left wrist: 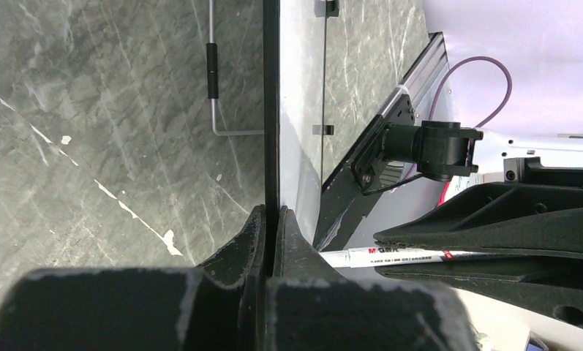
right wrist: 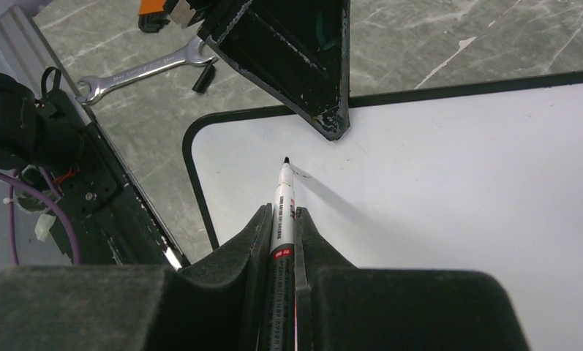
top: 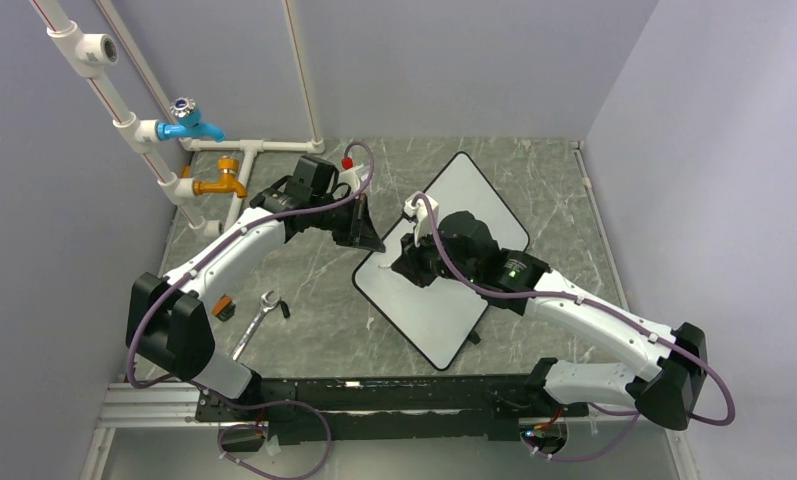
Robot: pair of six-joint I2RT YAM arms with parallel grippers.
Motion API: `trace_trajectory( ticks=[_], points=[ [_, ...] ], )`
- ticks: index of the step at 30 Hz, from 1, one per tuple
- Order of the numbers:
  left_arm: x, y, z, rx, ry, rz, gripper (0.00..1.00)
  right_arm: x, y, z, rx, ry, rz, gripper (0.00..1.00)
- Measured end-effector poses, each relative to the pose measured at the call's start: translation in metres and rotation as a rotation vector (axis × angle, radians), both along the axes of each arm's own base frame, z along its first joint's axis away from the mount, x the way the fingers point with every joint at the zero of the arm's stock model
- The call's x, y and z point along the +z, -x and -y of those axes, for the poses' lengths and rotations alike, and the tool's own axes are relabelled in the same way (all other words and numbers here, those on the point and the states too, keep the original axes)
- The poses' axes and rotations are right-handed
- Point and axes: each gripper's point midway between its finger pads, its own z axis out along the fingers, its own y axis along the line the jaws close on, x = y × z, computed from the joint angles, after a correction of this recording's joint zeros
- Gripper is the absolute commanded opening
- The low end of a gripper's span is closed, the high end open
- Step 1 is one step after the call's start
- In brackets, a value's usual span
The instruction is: Write a sentence on the whiteboard
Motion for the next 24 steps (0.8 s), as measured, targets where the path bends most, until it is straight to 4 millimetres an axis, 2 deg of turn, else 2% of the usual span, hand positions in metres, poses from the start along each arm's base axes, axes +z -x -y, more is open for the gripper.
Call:
trace_trajectory(
  ticks=[16,24],
  points=[
    [0.000,0.000,0.000,-0.005,-0.002,0.008,0.00,-0.023,0.022,0.022,-0.036,0.015,-0.060,0.00],
    [0.000,0.000,0.001,-0.006,-0.002,0.009,0.00,-0.028,0.030,0.028,-0.039,0.050,-0.086,0.00]
  ],
)
